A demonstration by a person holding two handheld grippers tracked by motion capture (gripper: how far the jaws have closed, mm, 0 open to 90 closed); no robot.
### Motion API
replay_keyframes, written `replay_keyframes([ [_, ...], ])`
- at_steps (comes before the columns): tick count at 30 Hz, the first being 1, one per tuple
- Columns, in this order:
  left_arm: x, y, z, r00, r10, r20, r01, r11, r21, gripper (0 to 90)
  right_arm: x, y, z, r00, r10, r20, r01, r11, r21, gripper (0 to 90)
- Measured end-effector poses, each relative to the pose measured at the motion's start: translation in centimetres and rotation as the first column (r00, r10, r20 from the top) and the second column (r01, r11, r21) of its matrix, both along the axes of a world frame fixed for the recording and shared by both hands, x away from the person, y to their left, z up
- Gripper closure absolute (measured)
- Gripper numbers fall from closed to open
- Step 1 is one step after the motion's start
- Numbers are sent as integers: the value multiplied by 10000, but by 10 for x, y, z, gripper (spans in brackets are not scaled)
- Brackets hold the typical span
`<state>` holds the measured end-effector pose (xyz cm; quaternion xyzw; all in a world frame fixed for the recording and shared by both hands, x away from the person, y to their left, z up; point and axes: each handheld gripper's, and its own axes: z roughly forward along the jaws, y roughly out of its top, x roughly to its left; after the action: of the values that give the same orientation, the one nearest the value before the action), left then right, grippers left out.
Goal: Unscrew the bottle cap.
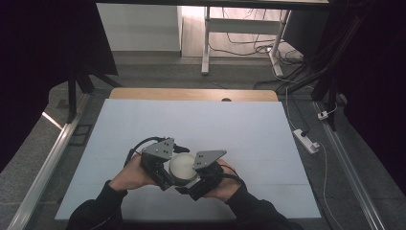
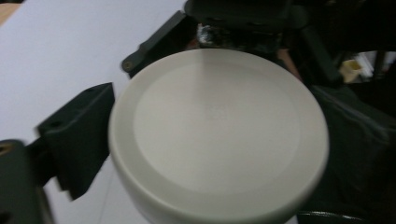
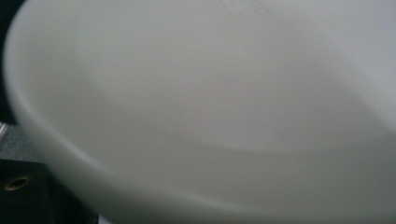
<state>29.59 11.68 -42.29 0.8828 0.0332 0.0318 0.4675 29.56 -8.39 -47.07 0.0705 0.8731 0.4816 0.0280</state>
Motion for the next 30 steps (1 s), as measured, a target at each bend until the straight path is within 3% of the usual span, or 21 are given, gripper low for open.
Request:
replay_keyframes([
  [5, 2, -3, -1, 9953, 964, -15, -964, 9953, -2, 74, 3, -1, 0, 9989, -470, 86, 471, 9988, -91, 68],
  [8, 1, -9, -3, 9817, 1906, -4, -1906, 9817, 18, 75, 6, -2, 0, 9939, -1094, 162, 1098, 9937, -241, 68],
  [11, -1, -17, -4, 9557, 2942, 100, -2943, 9557, 106, 75, 9, -3, -2, 9846, -1724, 286, 1734, 9841, -390, 68],
  [15, -6, -28, -6, 9091, 4163, 138, -4164, 9092, 54, 75, 12, -4, -3, 9717, -2336, 345, 2352, 9704, -544, 68],
  [17, -8, -31, -7, 8985, 4385, 199, -4387, 8986, 90, 74, 13, -4, -4, 9675, -2507, 345, 2524, 9657, -613, 68],
  [18, -8, -32, -8, 8999, 4357, 190, -4359, 8999, 85, 67, 14, -5, -5, 9667, -2540, 304, 2555, 9646, -658, 68],
  [20, -5, -31, -9, 9103, 4137, 146, -4138, 9103, 93, 55, 14, -5, -5, 9671, -2524, 307, 2539, 9651, -647, 68],
  [22, -3, -28, -6, 9306, 3658, -90, -3656, 9306, 181, 0, 13, -4, -5, 9704, -2398, 299, 2413, 9683, -653, 68],
  [28, 1, -14, 1, 9671, 2544, 13, -2542, 9662, 427, 0, 10, -4, -2, 9862, -1653, 115, 1656, 9855, -356, 68],
  [30, 3, -8, 1, 9816, 1908, -53, -1905, 9810, 368, 0, 9, -4, -1, 9912, -1326, 40, 1327, 9908, -256, 68],
])
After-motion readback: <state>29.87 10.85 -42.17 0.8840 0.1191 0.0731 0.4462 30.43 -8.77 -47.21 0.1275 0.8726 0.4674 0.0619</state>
